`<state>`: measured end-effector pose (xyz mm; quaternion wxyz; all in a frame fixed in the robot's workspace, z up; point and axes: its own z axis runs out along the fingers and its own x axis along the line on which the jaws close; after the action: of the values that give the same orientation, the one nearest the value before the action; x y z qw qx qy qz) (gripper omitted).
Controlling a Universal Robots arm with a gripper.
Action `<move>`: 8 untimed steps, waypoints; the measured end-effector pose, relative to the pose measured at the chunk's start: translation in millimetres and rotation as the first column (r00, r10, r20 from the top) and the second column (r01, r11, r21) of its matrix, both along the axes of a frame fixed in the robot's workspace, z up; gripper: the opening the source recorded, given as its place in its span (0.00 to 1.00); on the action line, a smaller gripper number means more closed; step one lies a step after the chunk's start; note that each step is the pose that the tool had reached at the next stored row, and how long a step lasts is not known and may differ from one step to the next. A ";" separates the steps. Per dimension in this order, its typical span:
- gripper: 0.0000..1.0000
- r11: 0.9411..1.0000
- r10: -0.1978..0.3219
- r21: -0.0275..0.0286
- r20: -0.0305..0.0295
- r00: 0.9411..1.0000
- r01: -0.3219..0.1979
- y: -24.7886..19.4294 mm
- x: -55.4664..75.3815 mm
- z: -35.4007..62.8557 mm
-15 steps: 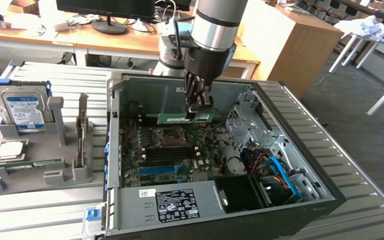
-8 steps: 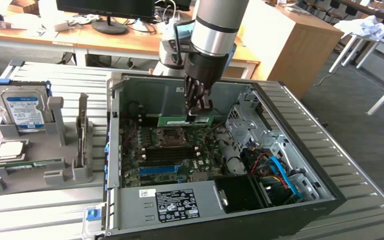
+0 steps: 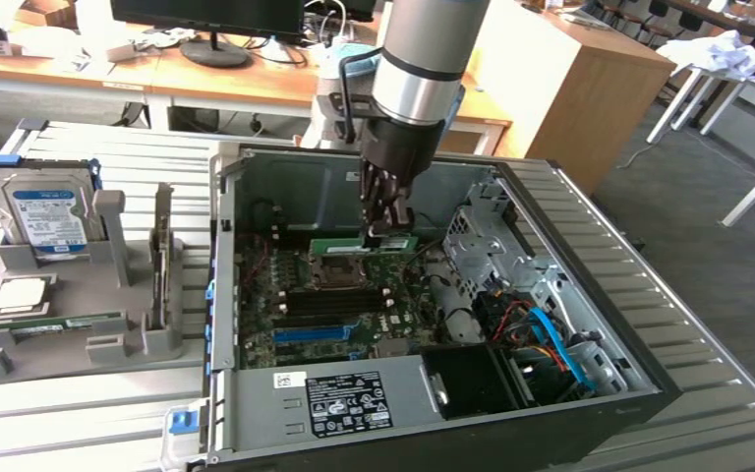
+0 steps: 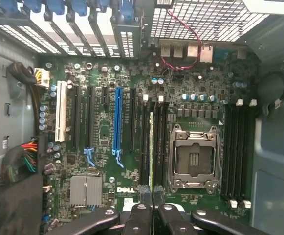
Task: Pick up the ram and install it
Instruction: 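Insert the ram into the slot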
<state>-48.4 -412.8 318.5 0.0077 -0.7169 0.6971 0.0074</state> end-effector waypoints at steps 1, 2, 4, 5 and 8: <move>0.12 1.000 0.000 0.000 0.000 1.000 0.000 0.0 0.0 -1.8; 0.12 1.000 0.000 0.000 0.000 1.000 0.000 0.0 0.0 -3.4; 0.12 1.000 0.000 0.000 0.000 1.000 0.000 0.0 0.0 -6.4; 0.12 1.000 0.000 0.000 0.000 1.000 0.000 0.0 0.0 -7.8; 0.12 1.000 0.000 0.000 0.000 1.000 0.000 0.0 0.0 -12.1</move>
<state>-48.4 -412.8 306.4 0.0077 -0.7169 0.6971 0.0075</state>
